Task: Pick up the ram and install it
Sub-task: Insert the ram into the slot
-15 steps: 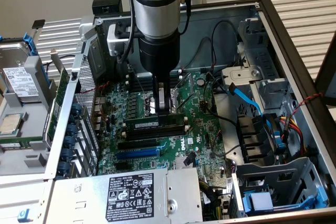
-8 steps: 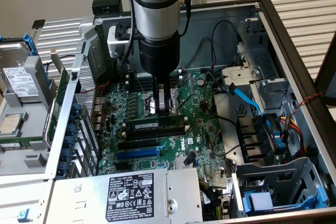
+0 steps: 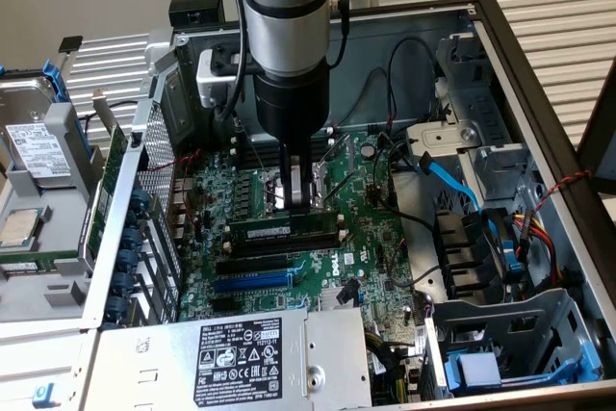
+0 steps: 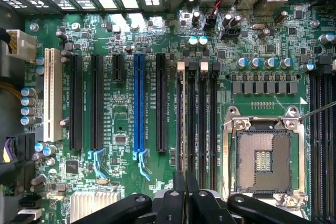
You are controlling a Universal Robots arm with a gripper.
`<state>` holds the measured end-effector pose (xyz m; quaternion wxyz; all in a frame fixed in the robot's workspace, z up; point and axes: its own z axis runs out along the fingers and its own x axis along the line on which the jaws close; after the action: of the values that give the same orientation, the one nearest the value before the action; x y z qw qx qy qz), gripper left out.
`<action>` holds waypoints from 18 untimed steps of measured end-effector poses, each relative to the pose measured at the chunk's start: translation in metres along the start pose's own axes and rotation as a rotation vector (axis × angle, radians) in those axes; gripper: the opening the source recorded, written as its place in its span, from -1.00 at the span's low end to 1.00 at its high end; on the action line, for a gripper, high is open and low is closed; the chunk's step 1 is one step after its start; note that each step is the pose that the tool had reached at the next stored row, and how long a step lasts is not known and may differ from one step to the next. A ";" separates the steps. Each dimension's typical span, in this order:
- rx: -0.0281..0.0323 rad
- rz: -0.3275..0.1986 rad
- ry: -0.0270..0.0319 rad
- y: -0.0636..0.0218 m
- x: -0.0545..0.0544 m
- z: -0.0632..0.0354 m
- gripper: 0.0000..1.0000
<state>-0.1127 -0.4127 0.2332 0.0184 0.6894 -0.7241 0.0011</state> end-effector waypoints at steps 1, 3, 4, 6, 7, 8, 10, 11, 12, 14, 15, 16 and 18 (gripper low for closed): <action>0.0000 0.000 0.0001 0.0000 0.000 0.0001 -0.76; -0.0001 0.000 0.0002 0.0002 0.000 0.0004 -0.76; 0.0000 0.000 0.0001 0.0003 0.000 0.0006 -0.76; -0.0001 0.000 0.0001 0.0006 0.000 0.0010 -0.76; -0.0001 0.000 0.0001 0.0006 0.000 0.0014 -0.76; -0.0001 0.000 0.0001 0.0007 0.000 0.0016 -0.76; -0.0001 0.000 0.0003 0.0008 0.000 0.0019 -0.76; -0.0001 0.000 0.0002 0.0008 0.000 0.0021 -0.76; 0.0000 0.000 0.0001 0.0008 0.000 0.0022 -0.76; 0.0001 0.000 0.0000 0.0009 0.000 0.0023 -0.76; 0.0000 0.000 -0.0001 0.0008 0.000 0.0023 -0.76; -0.0001 0.000 0.0001 0.0008 0.000 0.0023 -0.76; 0.0000 0.000 0.0001 0.0009 0.000 0.0023 -0.76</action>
<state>-0.1136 -0.4132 0.2309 0.0185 0.6895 -0.7241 0.0011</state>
